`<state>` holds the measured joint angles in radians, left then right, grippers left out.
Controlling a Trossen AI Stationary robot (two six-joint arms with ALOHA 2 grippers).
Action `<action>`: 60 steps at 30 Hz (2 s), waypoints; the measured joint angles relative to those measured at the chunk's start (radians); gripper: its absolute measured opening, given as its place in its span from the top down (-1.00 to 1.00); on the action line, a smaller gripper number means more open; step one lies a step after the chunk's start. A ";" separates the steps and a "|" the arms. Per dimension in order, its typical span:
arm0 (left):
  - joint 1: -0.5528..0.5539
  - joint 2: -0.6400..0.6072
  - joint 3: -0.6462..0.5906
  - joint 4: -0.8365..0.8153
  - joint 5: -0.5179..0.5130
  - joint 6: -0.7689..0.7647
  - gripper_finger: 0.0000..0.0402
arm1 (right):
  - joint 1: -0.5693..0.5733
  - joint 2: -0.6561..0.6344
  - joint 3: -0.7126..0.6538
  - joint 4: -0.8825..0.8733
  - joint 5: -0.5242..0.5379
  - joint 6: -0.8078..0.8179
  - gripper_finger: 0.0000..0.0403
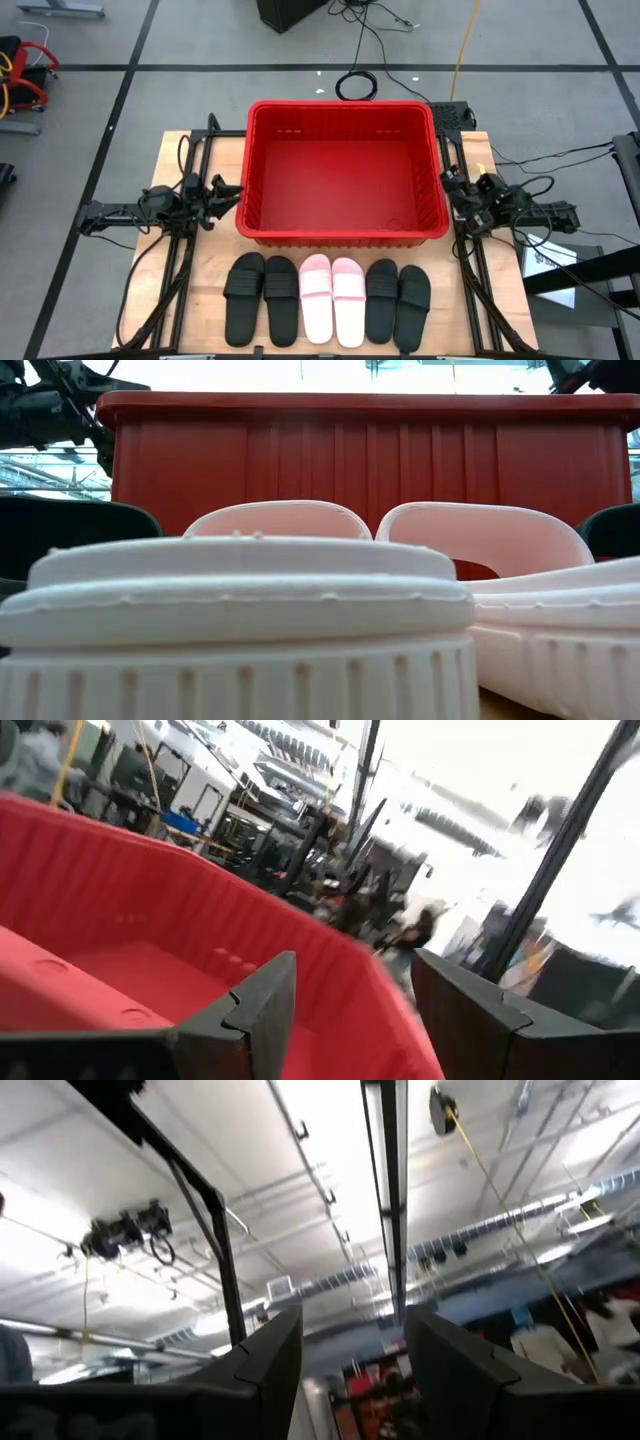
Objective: Pick and place slides into bin
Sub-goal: Put the black slide into the red bin
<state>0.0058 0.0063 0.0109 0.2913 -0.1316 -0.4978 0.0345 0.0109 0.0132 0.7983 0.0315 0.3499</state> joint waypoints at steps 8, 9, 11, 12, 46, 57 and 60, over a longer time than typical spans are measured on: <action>0.000 0.000 0.000 0.037 -0.048 -0.331 -0.01 | 0.000 0.000 0.000 0.108 0.106 0.028 0.17; 0.000 0.000 0.000 0.037 -0.057 -0.346 -0.01 | 0.000 0.000 0.000 0.114 0.108 0.029 0.17; 0.000 0.000 0.000 0.038 -0.073 -0.353 -0.01 | 0.000 0.000 0.000 0.115 0.129 0.031 0.17; 0.000 0.000 0.000 0.043 -0.077 -0.353 -0.01 | 0.000 0.000 0.000 0.115 0.138 0.032 0.17; 0.000 0.202 0.364 0.488 -0.142 -0.084 -0.01 | 0.000 0.272 0.401 0.340 0.069 -0.198 0.17; 0.000 0.608 0.908 0.389 0.075 0.134 -0.01 | 0.000 0.580 0.814 0.240 -0.081 -0.334 0.17; 0.000 0.703 1.050 0.302 0.111 0.151 -0.01 | 0.000 0.638 0.938 0.162 -0.131 -0.361 0.17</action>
<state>0.0055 0.7088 1.0612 0.5931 -0.0210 -0.3465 0.0345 0.6492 0.9513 0.9604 -0.0997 -0.0109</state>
